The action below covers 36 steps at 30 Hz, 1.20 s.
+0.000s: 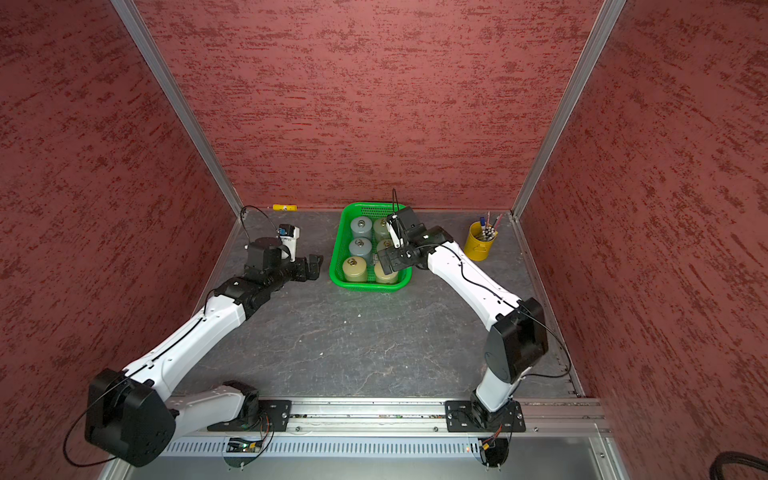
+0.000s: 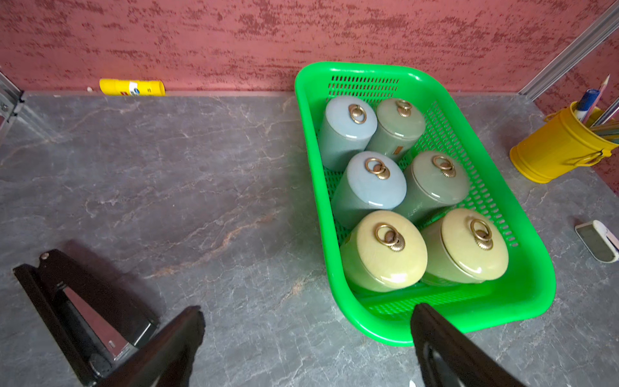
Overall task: Take the tea canister out of the basket
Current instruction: Pick up the tea canister from the basket.
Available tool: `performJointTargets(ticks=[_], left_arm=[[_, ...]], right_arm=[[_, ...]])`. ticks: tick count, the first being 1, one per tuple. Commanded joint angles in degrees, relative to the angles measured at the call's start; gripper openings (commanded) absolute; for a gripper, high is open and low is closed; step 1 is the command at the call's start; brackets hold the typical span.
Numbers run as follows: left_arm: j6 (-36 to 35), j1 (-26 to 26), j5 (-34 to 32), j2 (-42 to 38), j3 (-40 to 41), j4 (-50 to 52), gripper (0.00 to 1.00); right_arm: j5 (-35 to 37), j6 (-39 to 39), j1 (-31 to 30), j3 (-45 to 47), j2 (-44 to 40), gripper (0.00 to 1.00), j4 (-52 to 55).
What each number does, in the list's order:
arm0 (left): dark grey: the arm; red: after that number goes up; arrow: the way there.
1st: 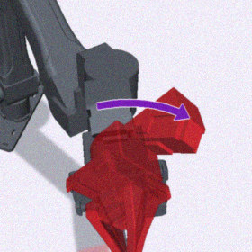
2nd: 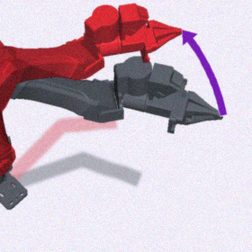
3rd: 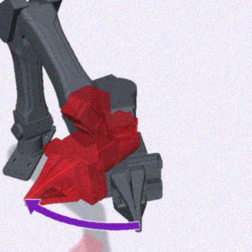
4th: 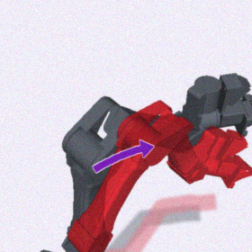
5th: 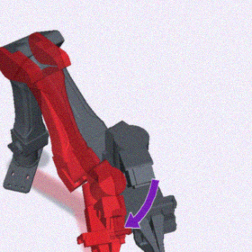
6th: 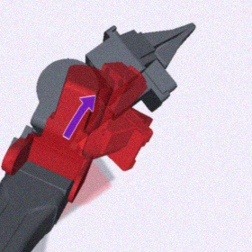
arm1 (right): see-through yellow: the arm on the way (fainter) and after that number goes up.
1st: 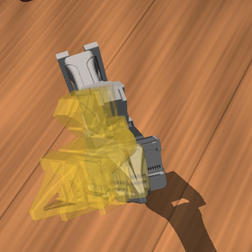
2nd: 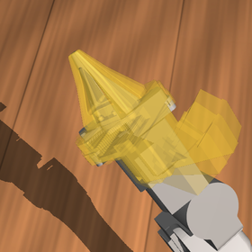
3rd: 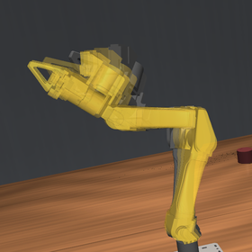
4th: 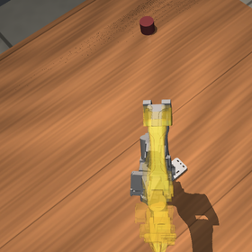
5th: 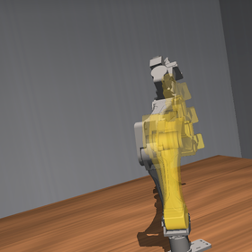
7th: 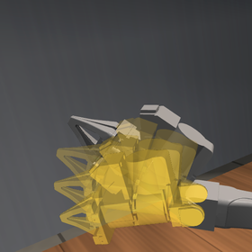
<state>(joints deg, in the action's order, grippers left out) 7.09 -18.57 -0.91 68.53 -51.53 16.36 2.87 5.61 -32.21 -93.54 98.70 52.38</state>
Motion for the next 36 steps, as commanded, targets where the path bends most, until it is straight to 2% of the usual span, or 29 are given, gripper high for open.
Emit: performJointTargets(ticks=[1, 12, 21, 36], left_arm=[[1.4, -0.4, 1.3, -0.5, -1.8, 2.0, 1.0], [2.7, -0.4, 2.0, 0.0, -0.4, 0.5, 1.0], [2.6, -0.4, 2.3, 0.8, -0.7, 0.6, 1.0], [2.6, -0.3, 2.1, 0.7, -0.5, 1.0, 1.0]], right_arm=[[0.0, 2.6, -1.5, -5.1, 3.8, 0.99, 5.8], [0.2, 6.3, -2.5, -10.6, 12.6, 0.99, 8.1], [4.3, 7.1, -2.6, -14.5, 18.7, 0.99, 10.1], [5.8, 6.8, -2.5, -19.1, 24.9, 0.99, 11.3]])
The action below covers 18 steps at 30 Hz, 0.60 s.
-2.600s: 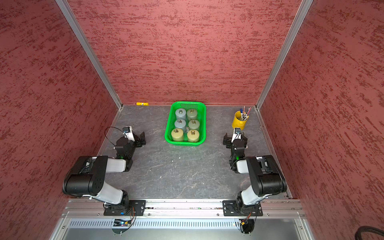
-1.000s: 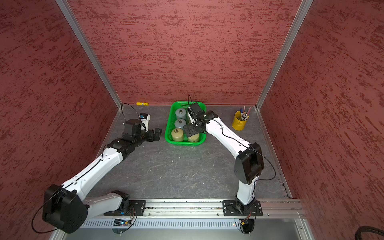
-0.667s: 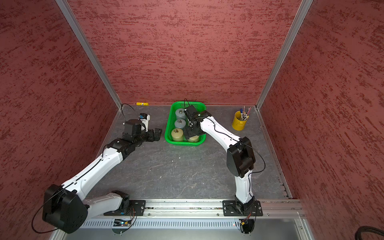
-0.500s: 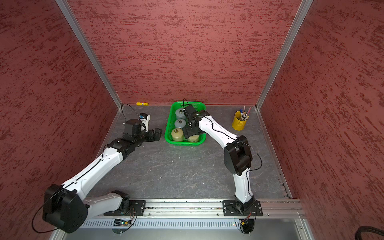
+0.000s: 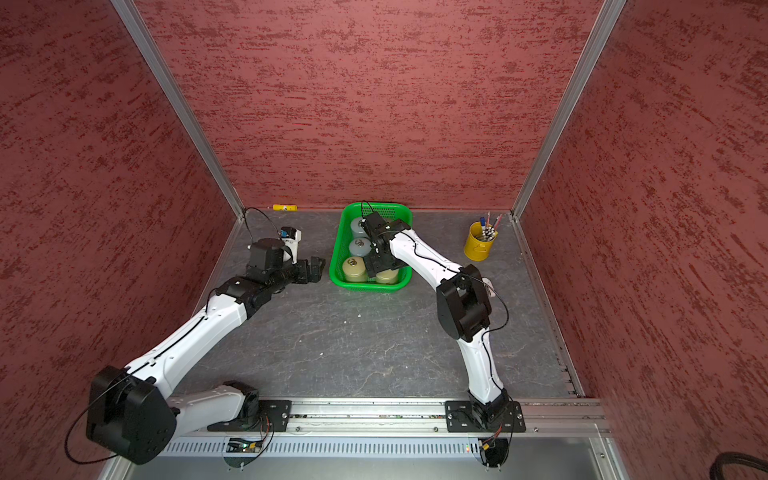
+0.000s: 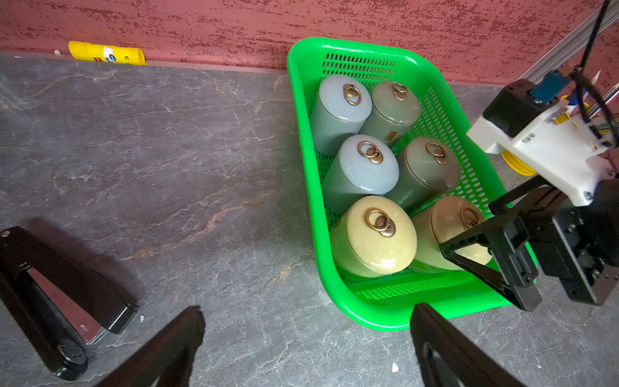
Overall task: Take the tea canister out of the basket
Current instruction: Pick up the tea canister from the basket.
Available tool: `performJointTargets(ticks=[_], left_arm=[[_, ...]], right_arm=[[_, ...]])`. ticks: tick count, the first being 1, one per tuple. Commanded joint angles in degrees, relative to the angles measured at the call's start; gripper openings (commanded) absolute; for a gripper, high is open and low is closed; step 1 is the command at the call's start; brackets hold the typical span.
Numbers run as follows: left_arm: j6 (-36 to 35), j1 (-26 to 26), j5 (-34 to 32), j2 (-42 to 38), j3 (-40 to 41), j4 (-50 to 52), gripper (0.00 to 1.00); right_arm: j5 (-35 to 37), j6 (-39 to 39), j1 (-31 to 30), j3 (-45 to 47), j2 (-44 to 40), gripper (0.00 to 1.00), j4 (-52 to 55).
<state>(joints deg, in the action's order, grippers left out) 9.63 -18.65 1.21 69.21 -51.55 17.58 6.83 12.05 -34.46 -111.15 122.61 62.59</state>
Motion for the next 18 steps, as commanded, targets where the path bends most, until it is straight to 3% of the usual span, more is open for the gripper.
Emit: performJointTargets(ticks=[1, 18], left_arm=[[0.0, -0.2, -0.1, 0.0, -0.4, -0.2, 1.0], [0.5, -0.3, -0.1, -0.6, 0.1, 0.2, 1.0]], right_arm=[[1.8, 0.3, -0.3, -1.6, 1.3, 0.99, 1.0], [-0.1, -0.8, 1.0, -1.7, 3.3, 0.82, 1.3]])
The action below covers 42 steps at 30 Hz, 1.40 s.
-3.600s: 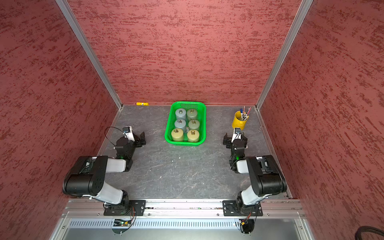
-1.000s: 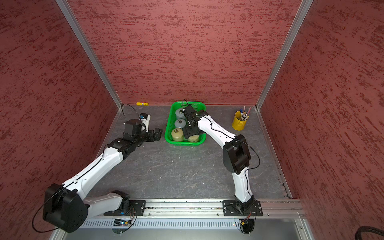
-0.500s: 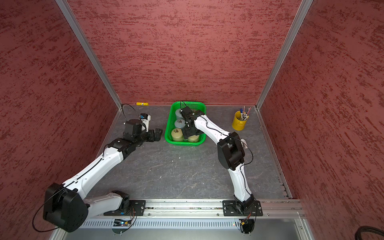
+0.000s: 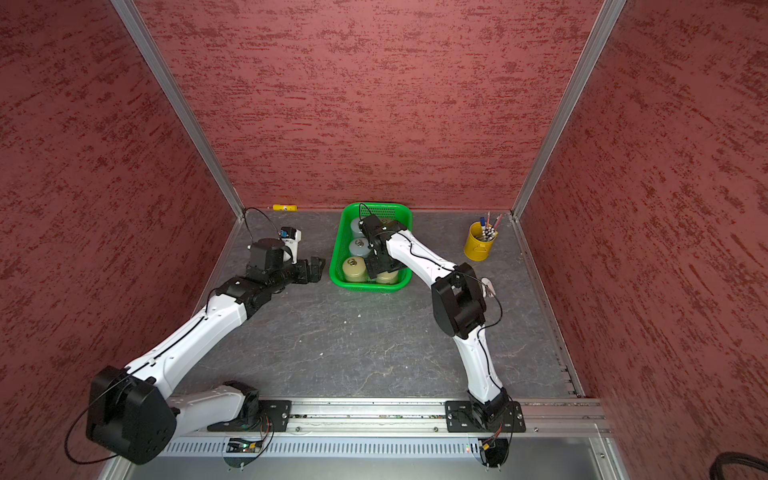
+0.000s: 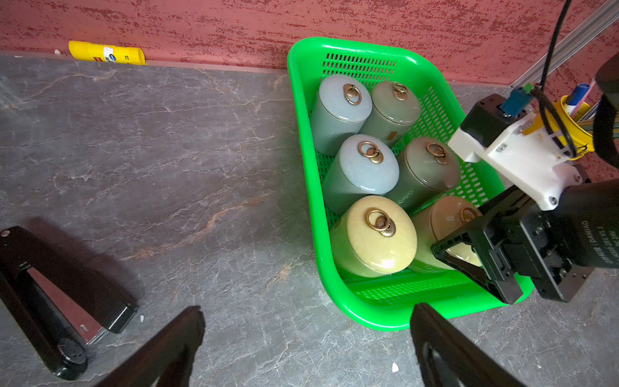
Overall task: Take the tea canister out of the basket
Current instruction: Pick up the tea canister from the basket.
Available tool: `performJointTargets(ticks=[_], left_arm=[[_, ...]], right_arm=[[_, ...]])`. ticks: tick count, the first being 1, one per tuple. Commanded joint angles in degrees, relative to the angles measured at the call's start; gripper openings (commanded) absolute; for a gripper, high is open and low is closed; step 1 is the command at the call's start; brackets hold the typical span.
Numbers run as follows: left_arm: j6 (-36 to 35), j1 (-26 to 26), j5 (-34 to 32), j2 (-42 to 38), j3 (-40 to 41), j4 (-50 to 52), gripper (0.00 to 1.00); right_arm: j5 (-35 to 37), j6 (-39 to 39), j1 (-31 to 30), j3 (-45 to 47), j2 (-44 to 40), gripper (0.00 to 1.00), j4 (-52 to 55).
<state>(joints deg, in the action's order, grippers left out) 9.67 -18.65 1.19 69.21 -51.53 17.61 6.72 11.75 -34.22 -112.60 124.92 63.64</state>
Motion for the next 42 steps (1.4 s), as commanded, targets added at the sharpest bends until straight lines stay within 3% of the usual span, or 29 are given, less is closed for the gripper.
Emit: performJointTargets(ticks=[1, 4, 6, 10, 16, 21, 26, 38, 42], left_arm=[[0.4, -0.3, 0.0, -0.6, 0.1, 0.2, 1.0], [0.5, -0.3, -0.1, -0.6, 0.2, 0.2, 1.0], [0.6, -0.3, 0.0, -0.6, 0.1, 0.2, 1.0], [0.6, -0.3, -0.1, -0.5, 0.1, 0.2, 1.0], [0.5, -0.3, -0.3, -0.7, 0.1, 0.4, 1.0], [0.6, -0.3, -0.2, -0.6, 0.1, 0.6, 1.0], [0.7, -0.3, -0.4, -0.9, -0.1, 1.0, 1.0], [1.6, -0.5, 0.8, -2.0, -1.6, 1.4, 1.0], [1.3, -1.1, 1.3, -1.9, -2.5, 1.2, 1.0]], right_arm=[[0.0, -0.6, 0.9, -0.2, 1.0, 0.81, 0.3], [-0.8, -1.1, 0.9, 0.0, 1.2, 0.81, -0.1], [-1.4, -1.1, 0.9, 0.0, 1.5, 0.89, -0.2], [-1.5, -0.9, 0.9, 0.4, 1.4, 0.94, -0.9], [-2.2, -0.9, 1.0, 0.3, 2.1, 0.95, -1.4], [-2.9, -0.8, 0.9, 0.2, 2.5, 0.81, -1.3], [-2.9, -1.0, 0.9, 0.1, 1.2, 0.58, -1.6], [-1.8, -1.6, 0.9, -0.6, -6.5, 0.28, -1.0], [-0.9, -1.9, 0.9, -1.0, -11.0, 0.25, -0.2]])
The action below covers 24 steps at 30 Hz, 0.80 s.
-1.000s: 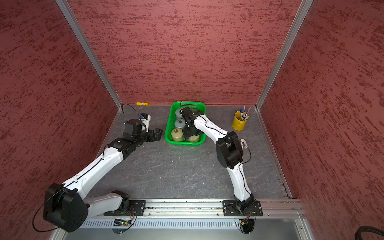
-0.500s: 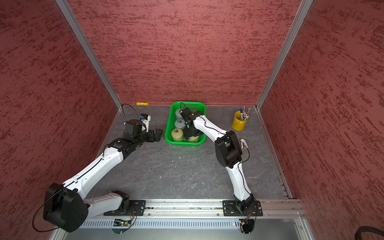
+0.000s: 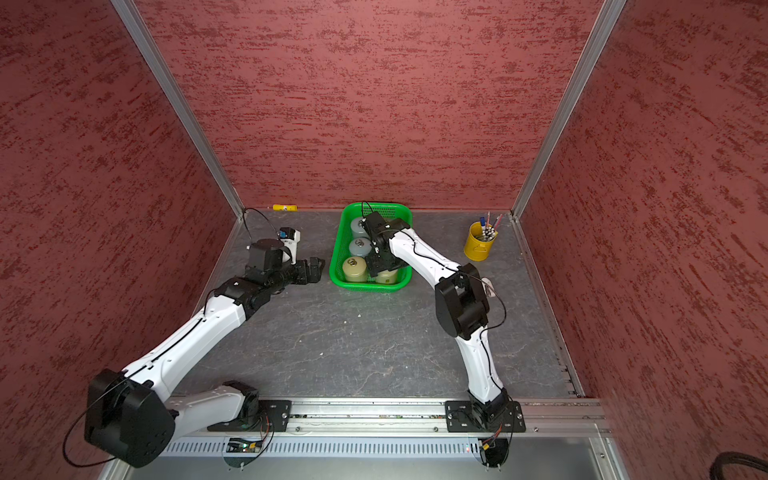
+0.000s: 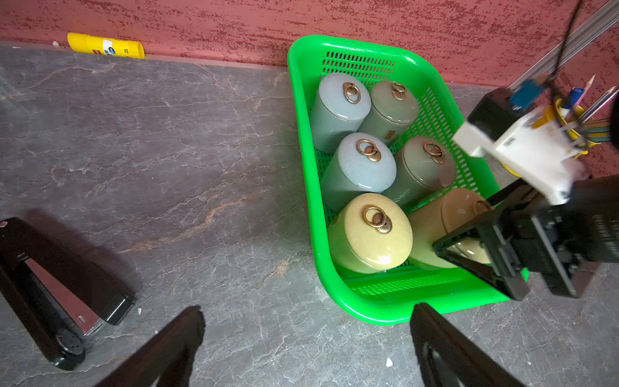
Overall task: Take the tea canister out of the basket
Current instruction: Pick up the tea canister from the basket, then place the tea canister at the center of the board.
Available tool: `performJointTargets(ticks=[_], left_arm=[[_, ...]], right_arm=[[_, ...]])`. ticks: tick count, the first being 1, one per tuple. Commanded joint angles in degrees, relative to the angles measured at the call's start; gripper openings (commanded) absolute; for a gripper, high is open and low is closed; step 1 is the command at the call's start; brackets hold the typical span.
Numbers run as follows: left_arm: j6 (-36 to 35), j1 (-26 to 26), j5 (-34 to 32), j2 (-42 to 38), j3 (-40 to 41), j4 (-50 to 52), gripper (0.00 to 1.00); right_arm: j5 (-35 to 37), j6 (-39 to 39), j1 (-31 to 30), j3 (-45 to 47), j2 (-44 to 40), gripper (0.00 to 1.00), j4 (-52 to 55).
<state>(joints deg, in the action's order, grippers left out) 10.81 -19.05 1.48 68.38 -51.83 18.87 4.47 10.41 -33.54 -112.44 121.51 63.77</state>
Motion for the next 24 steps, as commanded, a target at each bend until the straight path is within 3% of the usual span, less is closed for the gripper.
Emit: performJointTargets(ticks=[1, 9, 14, 24], left_arm=[[0.0, -0.9, 1.1, -1.1, -2.4, -0.1, 1.0], [-1.1, -2.9, 2.6, -0.7, -3.9, -0.2, 1.0], [-1.5, -4.2, 4.2, 0.0, -5.4, 0.5, 1.0], [-2.5, -6.6, 5.1, 1.0, -4.4, -0.7, 1.0]], right_arm=[[1.5, -0.7, 0.2, -1.3, -8.8, 0.24, 0.0], [6.5, -1.9, 0.2, 2.2, -19.0, 0.16, 4.6], [11.3, -3.2, 0.4, 9.1, -26.2, 0.03, 4.8], [11.1, 1.2, 4.2, 26.6, -34.0, 0.0, 2.0]])
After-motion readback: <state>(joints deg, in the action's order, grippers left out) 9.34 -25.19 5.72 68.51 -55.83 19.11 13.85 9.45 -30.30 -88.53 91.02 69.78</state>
